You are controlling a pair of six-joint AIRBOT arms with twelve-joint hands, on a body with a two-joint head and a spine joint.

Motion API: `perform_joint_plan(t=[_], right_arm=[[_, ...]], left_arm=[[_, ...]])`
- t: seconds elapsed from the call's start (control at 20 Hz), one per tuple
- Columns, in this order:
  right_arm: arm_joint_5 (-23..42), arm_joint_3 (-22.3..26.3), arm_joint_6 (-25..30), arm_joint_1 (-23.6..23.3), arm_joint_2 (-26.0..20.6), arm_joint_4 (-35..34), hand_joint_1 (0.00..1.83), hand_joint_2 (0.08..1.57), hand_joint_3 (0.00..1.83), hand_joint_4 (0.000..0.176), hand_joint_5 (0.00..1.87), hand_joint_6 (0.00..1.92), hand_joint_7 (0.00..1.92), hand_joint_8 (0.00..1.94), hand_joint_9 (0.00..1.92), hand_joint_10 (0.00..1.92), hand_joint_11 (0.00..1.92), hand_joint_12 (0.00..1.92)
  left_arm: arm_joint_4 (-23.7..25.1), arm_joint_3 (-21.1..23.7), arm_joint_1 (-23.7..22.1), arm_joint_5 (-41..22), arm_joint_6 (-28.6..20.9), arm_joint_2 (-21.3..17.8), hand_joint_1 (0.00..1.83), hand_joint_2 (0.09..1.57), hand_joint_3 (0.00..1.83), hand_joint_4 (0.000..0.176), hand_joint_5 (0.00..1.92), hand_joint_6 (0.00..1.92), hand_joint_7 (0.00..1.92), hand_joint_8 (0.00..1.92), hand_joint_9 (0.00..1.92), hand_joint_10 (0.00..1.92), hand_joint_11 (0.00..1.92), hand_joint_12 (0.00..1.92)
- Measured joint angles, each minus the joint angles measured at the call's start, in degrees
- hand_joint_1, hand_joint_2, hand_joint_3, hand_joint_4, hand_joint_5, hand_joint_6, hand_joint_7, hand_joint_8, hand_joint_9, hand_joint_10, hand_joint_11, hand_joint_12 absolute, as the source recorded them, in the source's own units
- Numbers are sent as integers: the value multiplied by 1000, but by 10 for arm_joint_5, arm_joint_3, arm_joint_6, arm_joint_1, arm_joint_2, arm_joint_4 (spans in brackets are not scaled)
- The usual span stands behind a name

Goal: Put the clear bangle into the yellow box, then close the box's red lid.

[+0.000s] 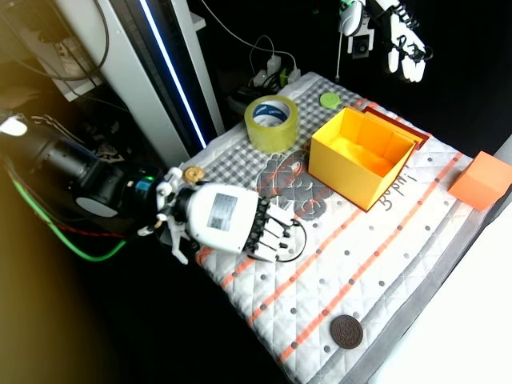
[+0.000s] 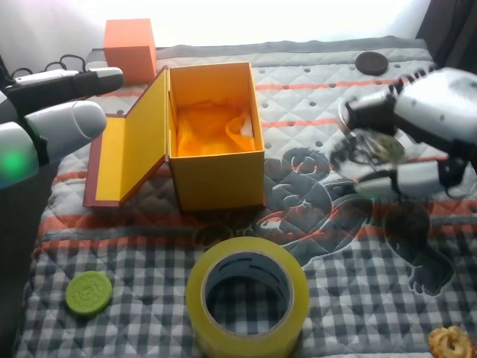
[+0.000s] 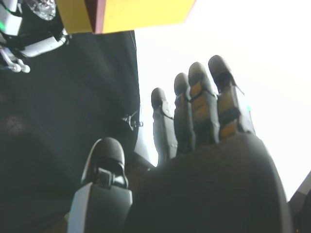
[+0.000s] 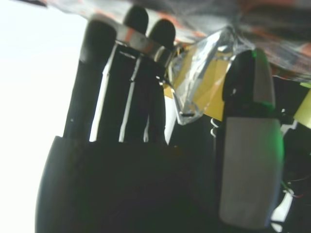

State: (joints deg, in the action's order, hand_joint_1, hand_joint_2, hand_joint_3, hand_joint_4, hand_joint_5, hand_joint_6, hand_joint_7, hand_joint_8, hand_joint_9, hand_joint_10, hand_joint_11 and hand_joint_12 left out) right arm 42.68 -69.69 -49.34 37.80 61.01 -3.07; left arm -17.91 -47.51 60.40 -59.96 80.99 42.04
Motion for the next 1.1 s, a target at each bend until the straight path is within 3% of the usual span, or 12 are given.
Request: perform_joint_plan(t=[0.1, 0.15, 0.25, 0.3, 0.35, 0.45, 0.55, 0.65, 0.8, 1.0, 1.05, 1.1], right_arm=[[23, 3, 13, -27, -1, 34, 1261, 1120, 2, 0, 824, 1046, 1141, 870, 1413, 76, 1160, 750], [33, 3, 22, -40, -1, 50, 1144, 1177, 1, 0, 833, 1161, 1171, 394, 1409, 42, 1163, 721], [46, 3, 38, -67, -1, 80, 1124, 1182, 1, 0, 854, 1157, 1283, 54, 1387, 8, 1140, 664], [56, 3, 47, -84, -2, 101, 1150, 1163, 3, 0, 866, 1114, 1235, 353, 1445, 12, 1204, 600], [59, 3, 49, -94, -2, 114, 1150, 1163, 3, 0, 866, 1114, 1235, 353, 1445, 12, 1204, 600], [59, 3, 55, -116, -2, 135, 1134, 1161, 2, 0, 894, 1097, 1344, 55, 1459, 4, 1243, 488], [67, 3, 56, -137, 1, 141, 1123, 1179, 4, 0, 861, 1148, 1372, 5, 1469, 3, 1316, 426], [69, 0, 57, -148, 14, 144, 1117, 1192, 3, 0, 835, 1188, 1339, 0, 1440, 1, 1312, 414], [60, -11, 57, -158, 47, 151, 1109, 1207, 2, 0, 806, 1231, 1316, 0, 1424, 0, 1311, 420], [29, -28, 58, -162, 89, 158, 1127, 1180, 0, 0, 864, 1145, 1348, 6, 1448, 7, 1309, 458], [11, -37, 58, -165, 102, 155, 1245, 1111, 0, 0, 888, 977, 1234, 610, 1465, 5, 1317, 445], [-11, -48, 58, -170, 113, 153, 1269, 1098, 2, 0, 890, 950, 1196, 765, 1480, 6, 1323, 452]], left_arm=[[0, -3, 0, 0, 0, 0, 0, 1208, 0, 164, 375, 1, 303, 0, 302, 1, 0, 332], [-1, -3, 0, 0, 0, 0, 0, 1215, 2, 153, 375, 1, 295, 1, 294, 1, 0, 294], [0, -3, 0, 3, 0, 0, 0, 1215, 1, 146, 380, 2, 293, 0, 293, 1, 0, 268], [0, -3, 0, 3, 0, 0, 0, 1212, 0, 135, 395, 7, 302, 4, 294, 2, 2, 267], [0, -4, 0, 4, 0, 0, 0, 1212, 0, 135, 395, 7, 302, 4, 294, 2, 2, 267], [1, -7, 0, 5, 0, 0, 0, 1211, 0, 133, 413, 12, 305, 4, 306, 6, 15, 277], [-1, -11, -1, 10, 0, 6, 0, 1217, 1, 146, 384, 1, 297, 2, 310, 6, 46, 298], [1, -14, -5, 15, -1, 10, 0, 1215, 0, 154, 374, 1, 290, 1, 294, 3, 19, 364], [2, -17, -12, 15, 0, 11, 0, 1212, 0, 143, 384, 0, 333, 0, 352, 0, 4, 553], [-3, -27, -22, 25, 0, 21, 0, 1216, 1, 149, 336, 0, 268, 0, 274, 1, 0, 433], [1, -28, -22, 26, 0, 21, 0, 1215, 0, 153, 329, 0, 251, 1, 257, 1, 0, 390], [2, -30, -24, 28, -1, 24, 0, 1216, 1, 152, 331, 2, 247, 1, 253, 1, 0, 378]])
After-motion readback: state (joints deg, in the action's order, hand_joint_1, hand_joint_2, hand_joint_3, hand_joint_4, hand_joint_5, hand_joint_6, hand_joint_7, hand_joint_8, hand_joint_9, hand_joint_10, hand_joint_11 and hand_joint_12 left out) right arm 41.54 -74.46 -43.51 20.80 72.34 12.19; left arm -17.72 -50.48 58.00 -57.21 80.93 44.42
